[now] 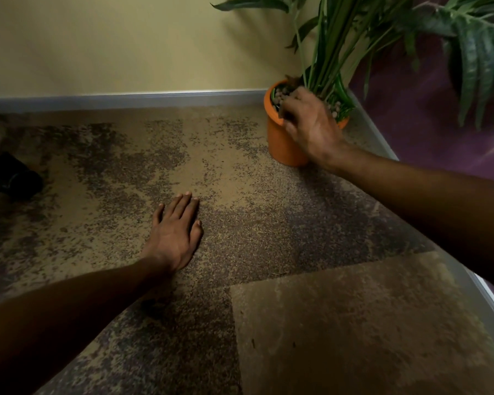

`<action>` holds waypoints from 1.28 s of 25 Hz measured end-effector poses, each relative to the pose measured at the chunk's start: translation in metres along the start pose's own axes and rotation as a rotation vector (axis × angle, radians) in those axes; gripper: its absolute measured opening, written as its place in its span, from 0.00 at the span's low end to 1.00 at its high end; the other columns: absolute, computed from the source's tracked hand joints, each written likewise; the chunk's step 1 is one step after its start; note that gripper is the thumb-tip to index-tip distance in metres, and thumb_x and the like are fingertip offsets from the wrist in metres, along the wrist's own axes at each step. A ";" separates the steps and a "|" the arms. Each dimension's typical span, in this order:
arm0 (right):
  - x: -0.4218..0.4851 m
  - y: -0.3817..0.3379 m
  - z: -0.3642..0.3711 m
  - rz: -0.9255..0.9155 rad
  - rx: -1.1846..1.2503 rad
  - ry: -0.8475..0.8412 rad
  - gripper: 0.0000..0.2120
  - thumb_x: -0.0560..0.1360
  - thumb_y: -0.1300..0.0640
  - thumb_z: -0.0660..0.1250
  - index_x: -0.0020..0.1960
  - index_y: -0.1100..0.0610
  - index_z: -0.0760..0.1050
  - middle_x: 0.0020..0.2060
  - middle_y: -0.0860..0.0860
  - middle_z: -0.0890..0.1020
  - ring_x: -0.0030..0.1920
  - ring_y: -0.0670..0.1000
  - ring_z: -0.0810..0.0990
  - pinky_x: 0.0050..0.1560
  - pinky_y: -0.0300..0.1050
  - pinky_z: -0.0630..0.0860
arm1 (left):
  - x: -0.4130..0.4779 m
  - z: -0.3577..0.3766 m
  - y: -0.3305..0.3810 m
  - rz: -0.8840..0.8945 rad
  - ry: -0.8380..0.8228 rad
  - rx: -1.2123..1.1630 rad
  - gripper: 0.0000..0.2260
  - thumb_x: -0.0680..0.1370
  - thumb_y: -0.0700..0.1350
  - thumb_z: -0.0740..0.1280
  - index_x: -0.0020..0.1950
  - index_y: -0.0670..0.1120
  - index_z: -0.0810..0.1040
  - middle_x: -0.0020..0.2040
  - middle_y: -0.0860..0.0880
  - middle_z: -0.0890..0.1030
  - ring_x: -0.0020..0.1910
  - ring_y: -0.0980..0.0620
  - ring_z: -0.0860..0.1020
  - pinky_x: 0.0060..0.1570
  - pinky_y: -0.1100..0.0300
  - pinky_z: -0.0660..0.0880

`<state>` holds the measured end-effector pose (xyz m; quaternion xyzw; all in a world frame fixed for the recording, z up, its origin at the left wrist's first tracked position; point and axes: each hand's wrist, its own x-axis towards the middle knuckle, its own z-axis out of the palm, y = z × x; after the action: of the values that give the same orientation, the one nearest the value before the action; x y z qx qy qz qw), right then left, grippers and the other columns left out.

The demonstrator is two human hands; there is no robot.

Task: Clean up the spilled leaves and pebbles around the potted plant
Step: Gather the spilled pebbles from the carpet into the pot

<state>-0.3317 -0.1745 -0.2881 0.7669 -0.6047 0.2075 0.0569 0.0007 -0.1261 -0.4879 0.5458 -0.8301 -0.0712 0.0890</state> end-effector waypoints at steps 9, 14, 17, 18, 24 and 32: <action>0.045 0.014 -0.003 0.131 -0.248 0.013 0.13 0.83 0.59 0.60 0.63 0.60 0.77 0.59 0.60 0.78 0.60 0.61 0.79 0.59 0.54 0.78 | 0.000 0.003 -0.002 0.001 0.015 0.015 0.28 0.84 0.58 0.47 0.83 0.51 0.57 0.84 0.50 0.58 0.83 0.51 0.55 0.80 0.43 0.53; 0.048 0.021 0.001 0.158 -0.352 -0.026 0.16 0.83 0.60 0.61 0.68 0.61 0.76 0.60 0.63 0.77 0.63 0.64 0.77 0.62 0.57 0.77 | 0.001 0.002 0.001 -0.007 0.006 0.024 0.28 0.84 0.58 0.47 0.83 0.51 0.57 0.84 0.50 0.58 0.83 0.51 0.54 0.80 0.43 0.53; 0.050 0.020 0.002 0.144 -0.374 -0.032 0.16 0.82 0.60 0.61 0.68 0.62 0.76 0.60 0.63 0.77 0.65 0.64 0.76 0.63 0.58 0.76 | -0.001 0.000 0.002 -0.005 0.012 0.013 0.28 0.84 0.57 0.48 0.83 0.50 0.58 0.84 0.50 0.58 0.83 0.51 0.55 0.80 0.43 0.52; 0.050 0.019 0.002 0.144 -0.376 -0.028 0.16 0.82 0.60 0.61 0.68 0.62 0.75 0.60 0.63 0.78 0.65 0.64 0.76 0.63 0.58 0.76 | -0.001 0.000 0.002 -0.004 0.014 0.008 0.28 0.84 0.57 0.48 0.83 0.50 0.58 0.84 0.50 0.58 0.83 0.51 0.55 0.80 0.43 0.52; 0.052 0.015 0.002 0.176 -0.402 -0.032 0.13 0.82 0.61 0.64 0.65 0.63 0.77 0.57 0.63 0.78 0.61 0.65 0.79 0.61 0.60 0.79 | -0.001 -0.001 0.002 -0.005 0.015 -0.015 0.28 0.85 0.58 0.47 0.84 0.51 0.56 0.84 0.50 0.57 0.84 0.51 0.53 0.81 0.43 0.50; 0.055 0.012 0.001 0.184 -0.399 -0.023 0.12 0.83 0.61 0.63 0.63 0.64 0.77 0.56 0.64 0.78 0.60 0.66 0.79 0.58 0.59 0.79 | -0.002 0.000 0.002 -0.009 0.010 0.005 0.28 0.85 0.58 0.45 0.84 0.51 0.55 0.84 0.51 0.56 0.84 0.52 0.52 0.81 0.43 0.50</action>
<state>-0.3325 -0.2275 -0.2697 0.6844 -0.7016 0.0794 0.1816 -0.0007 -0.1238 -0.4871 0.5503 -0.8273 -0.0668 0.0914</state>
